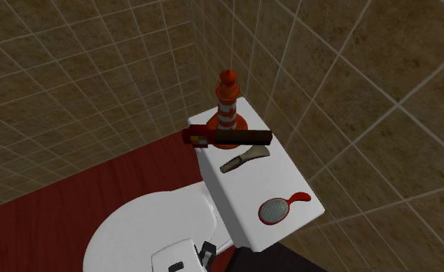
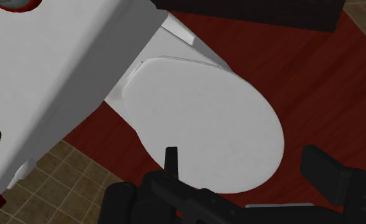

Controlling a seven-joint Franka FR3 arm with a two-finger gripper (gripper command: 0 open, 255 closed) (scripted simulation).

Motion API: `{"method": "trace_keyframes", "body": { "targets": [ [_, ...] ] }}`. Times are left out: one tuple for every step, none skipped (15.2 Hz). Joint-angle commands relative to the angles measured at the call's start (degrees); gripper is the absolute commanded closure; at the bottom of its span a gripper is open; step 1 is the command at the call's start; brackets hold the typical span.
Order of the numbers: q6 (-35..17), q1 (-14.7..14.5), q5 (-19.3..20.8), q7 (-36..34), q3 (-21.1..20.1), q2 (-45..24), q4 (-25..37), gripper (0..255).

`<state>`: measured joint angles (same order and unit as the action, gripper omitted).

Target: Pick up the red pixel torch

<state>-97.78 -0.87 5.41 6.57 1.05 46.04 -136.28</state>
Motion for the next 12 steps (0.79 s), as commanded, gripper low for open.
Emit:
{"method": "trace_keyframes", "body": {
  "targets": [
    [0.0, 0.0, 0.0, 0.0, 0.0, 0.0, 0.0, 0],
    [-0.5, 0.2, 0.7, 2.0, 1.5, -0.7, 0.3, 0],
    [-0.9, 0.4, 1.3, 4.0, 3.1, -1.5, 0.7, 0],
    [-1.4, 0.6, 2.0, 5.9, 4.6, -2.4, 1.2, 0],
    [-1.9, 0.7, 2.5, 7.9, 6.1, -3.3, 1.8, 0],
    [-2.3, 0.8, 3.0, 9.9, 7.6, -4.4, 2.5, 0],
    [-2.8, 0.9, 3.5, 11.8, 9.1, -5.6, 3.2, 0],
    [-3.3, 0.9, 3.9, 13.8, 10.6, -6.8, 4.1, 0],
    [-3.7, 0.9, 4.2, 15.7, 12.0, -8.1, 5.0, 0],
    [-4.2, 0.9, 4.5, 17.7, 13.5, -9.5, 6.1, 0],
    [-4.6, 0.8, 4.6, 19.7, 15.0, -11.0, 7.2, 0],
    [-5.0, 0.7, 4.7, 21.7, 16.5, -12.5, 8.4, 0]
  ]
}}
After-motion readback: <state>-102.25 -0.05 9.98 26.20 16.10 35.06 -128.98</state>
